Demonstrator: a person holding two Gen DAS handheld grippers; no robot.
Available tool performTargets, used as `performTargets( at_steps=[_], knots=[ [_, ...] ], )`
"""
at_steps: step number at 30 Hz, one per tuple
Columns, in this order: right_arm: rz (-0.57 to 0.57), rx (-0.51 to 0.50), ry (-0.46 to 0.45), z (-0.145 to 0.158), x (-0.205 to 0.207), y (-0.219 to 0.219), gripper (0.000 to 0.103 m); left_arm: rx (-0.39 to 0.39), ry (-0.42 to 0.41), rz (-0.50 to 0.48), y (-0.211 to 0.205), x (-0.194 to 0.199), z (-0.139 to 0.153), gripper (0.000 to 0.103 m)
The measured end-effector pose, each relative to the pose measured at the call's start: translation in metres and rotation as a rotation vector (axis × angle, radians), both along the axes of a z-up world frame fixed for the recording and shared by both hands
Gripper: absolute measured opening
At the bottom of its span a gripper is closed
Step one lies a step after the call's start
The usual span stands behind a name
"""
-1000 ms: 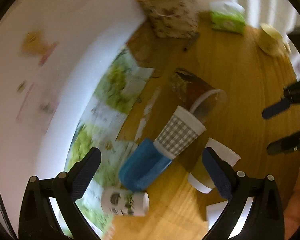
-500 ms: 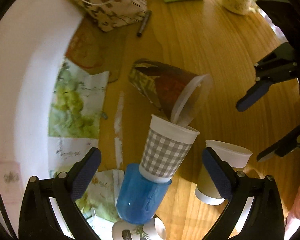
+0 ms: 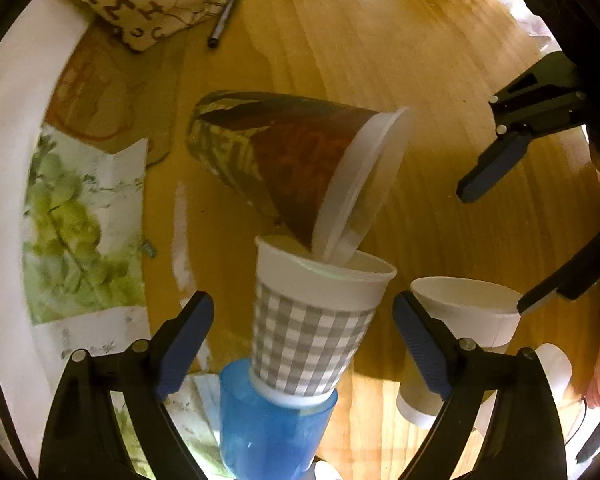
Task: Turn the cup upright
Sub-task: 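Close the right gripper on the grey-checked cup and pull it off the blue cup, then lift the grey-checked cup with the right gripper and rotate it mouth up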
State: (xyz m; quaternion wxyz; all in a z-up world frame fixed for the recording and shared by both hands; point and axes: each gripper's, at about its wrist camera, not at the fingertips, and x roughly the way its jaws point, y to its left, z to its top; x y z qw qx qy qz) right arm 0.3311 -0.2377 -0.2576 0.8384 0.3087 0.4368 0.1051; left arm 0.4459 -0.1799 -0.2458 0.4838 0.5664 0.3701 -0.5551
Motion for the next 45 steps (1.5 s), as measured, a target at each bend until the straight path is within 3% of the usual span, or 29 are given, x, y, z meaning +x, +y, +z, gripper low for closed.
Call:
performTargets(
  at_steps=[7,9,21,29,33,38,45],
  knots=[
    [-0.018,-0.004,0.008,-0.002,0.001,-0.003,0.068,0.021,0.04,-0.013,-0.008,0.002,-0.012,0.083],
    [-0.018,-0.008,0.008,-0.001,0.001,-0.003,0.068,0.026,0.051,-0.01,-0.009,0.003,-0.014,0.074],
    [-0.022,-0.011,0.016,0.002,0.002,-0.001,0.068,0.02,0.074,0.083,-0.003,0.023,-0.012,0.07],
    [-0.025,-0.012,-0.003,0.015,-0.005,0.004,0.068,0.014,0.159,0.304,0.024,0.041,0.007,0.069],
    [-0.017,-0.018,-0.013,0.024,-0.009,0.007,0.068,-0.016,0.154,0.417,0.034,0.047,0.022,0.068],
    [-0.023,-0.031,-0.028,0.036,-0.02,0.013,0.068,-0.083,0.114,0.561,0.049,0.046,0.054,0.068],
    [-0.057,-0.037,-0.049,0.05,-0.038,0.017,0.068,-0.19,0.182,0.806,0.064,0.017,0.095,0.068]
  ],
)
